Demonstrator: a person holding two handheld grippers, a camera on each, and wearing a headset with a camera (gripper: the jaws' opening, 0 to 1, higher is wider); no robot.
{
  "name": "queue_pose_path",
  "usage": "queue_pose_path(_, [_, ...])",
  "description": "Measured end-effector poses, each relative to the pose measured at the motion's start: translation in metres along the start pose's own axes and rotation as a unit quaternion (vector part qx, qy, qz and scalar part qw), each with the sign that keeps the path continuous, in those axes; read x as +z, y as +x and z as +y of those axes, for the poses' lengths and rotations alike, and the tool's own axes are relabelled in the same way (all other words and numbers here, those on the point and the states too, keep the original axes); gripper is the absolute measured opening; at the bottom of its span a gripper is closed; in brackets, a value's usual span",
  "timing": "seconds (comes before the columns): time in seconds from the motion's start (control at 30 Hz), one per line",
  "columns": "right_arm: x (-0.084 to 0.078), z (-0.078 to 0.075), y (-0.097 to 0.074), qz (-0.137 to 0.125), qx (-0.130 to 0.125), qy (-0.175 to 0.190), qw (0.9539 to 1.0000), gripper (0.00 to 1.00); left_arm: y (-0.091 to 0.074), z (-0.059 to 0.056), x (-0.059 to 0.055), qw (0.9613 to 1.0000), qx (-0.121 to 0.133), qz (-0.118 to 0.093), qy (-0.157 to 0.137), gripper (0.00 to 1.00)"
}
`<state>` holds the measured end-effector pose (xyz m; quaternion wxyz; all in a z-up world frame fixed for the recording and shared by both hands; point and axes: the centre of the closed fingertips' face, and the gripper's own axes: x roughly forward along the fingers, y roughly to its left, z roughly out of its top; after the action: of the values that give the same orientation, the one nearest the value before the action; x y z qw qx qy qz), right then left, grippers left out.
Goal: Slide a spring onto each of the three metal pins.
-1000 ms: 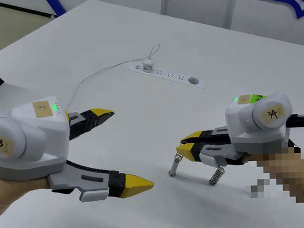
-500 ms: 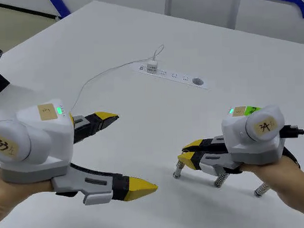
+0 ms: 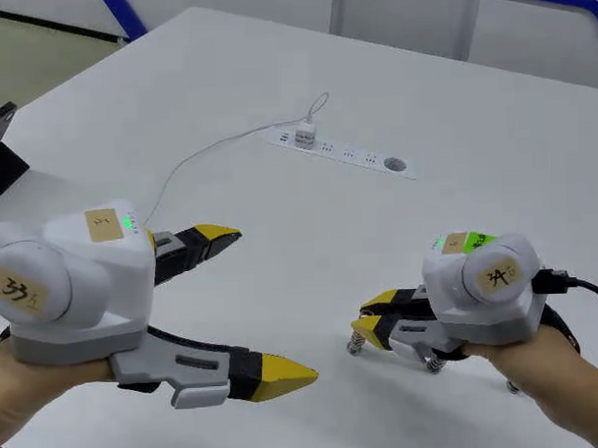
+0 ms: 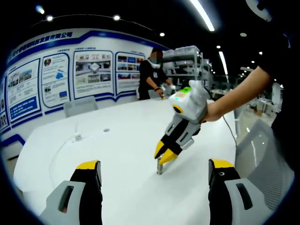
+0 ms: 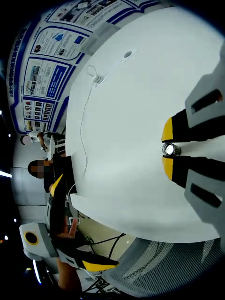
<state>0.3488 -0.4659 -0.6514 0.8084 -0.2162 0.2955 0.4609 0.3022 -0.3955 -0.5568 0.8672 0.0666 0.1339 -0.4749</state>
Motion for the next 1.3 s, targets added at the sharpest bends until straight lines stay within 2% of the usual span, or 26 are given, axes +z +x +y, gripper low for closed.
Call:
queue_pose_path(0.5, [-0.011,0.000,0.003,0.017,-0.002,0.010,0.9998,0.11,-0.005,-0.006,-0.001,1.0000,-0.001,0.006,0.003,0.96])
queue_pose_path(0.8, [-0.009,-0.001,-0.002,0.011,-0.002,0.019,0.9998,0.16,-0.006,-0.009,-0.002,0.9999,-0.002,0.012,0.006,0.96])
queue_pose_path(1.13, [-0.007,-0.001,-0.023,0.000,-0.015,0.005,0.9999,0.23,-0.003,-0.012,-0.001,0.9998,-0.008,0.015,0.009,0.97])
queue_pose_path(1.23, [-0.006,-0.012,-0.035,-0.010,-0.048,0.001,0.9988,0.30,-0.002,-0.013,0.003,0.9999,-0.011,0.008,0.002,0.98])
queue_pose_path(1.3, [-0.006,-0.017,-0.045,-0.021,-0.058,0.013,0.9980,0.33,-0.001,-0.013,0.005,0.9999,-0.011,0.007,0.004,0.99])
